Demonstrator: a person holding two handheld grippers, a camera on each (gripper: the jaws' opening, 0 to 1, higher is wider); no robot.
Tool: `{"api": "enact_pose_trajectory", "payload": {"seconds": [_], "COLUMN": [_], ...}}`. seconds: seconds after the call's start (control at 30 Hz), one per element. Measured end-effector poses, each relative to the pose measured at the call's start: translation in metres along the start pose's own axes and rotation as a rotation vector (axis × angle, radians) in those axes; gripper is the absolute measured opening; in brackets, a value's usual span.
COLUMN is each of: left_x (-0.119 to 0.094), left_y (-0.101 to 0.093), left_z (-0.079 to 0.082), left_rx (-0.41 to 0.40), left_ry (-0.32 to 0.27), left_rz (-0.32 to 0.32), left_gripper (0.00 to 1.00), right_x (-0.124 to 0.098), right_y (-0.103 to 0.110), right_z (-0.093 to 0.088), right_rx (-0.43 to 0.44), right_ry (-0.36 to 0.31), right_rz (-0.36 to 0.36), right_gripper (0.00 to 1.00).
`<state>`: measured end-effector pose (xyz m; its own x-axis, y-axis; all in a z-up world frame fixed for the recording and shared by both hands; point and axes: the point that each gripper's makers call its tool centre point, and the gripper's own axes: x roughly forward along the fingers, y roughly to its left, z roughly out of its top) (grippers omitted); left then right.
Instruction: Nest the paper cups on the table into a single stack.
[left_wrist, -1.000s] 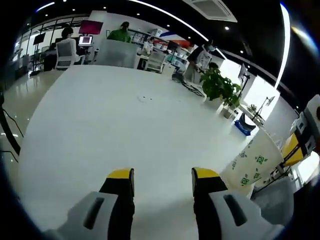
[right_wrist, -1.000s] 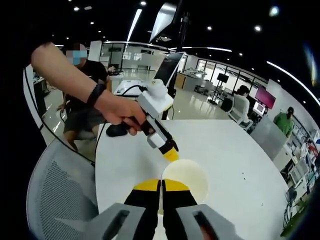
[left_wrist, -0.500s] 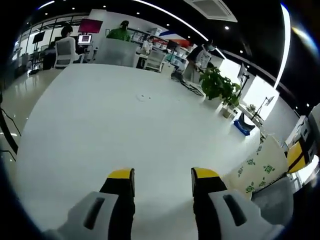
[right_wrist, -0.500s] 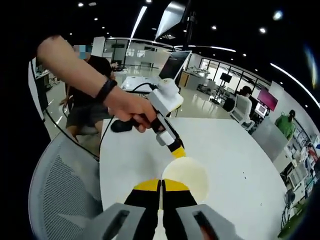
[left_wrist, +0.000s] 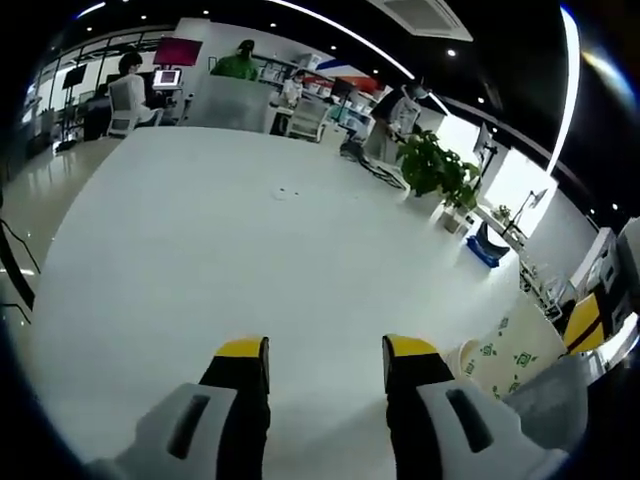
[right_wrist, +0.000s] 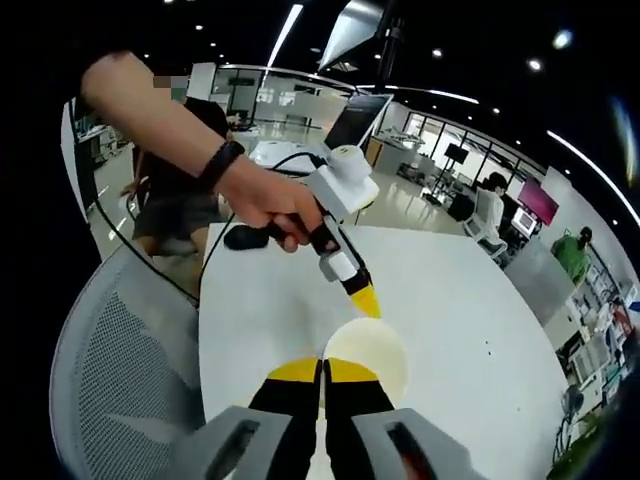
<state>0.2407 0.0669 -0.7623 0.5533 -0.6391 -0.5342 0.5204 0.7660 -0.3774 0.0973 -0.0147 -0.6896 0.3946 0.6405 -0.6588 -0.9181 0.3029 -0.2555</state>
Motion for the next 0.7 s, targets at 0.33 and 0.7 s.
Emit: {"api": "enact_pose_trajectory", "payload": {"seconds": [0.33, 0.7], "left_x": [-0.005, -0.008], "left_y": [-0.005, -0.009], "left_z": [-0.003, -0.005], "left_rx": [0.011, 0.008], "left_ry": [0.003, 0.004], "left_rz": [-0.001, -0.005], "left_gripper": [0.44, 0.44], "right_x": [0.029, 0.044], "right_y": [0.007, 0.01], "right_z": [-0.019, -0.026], "right_rx": [0.027, 0.047], "right_ry": [0.036, 0.066], "right_rz": [0.022, 0.045], "right_gripper": [0.0, 0.0]}}
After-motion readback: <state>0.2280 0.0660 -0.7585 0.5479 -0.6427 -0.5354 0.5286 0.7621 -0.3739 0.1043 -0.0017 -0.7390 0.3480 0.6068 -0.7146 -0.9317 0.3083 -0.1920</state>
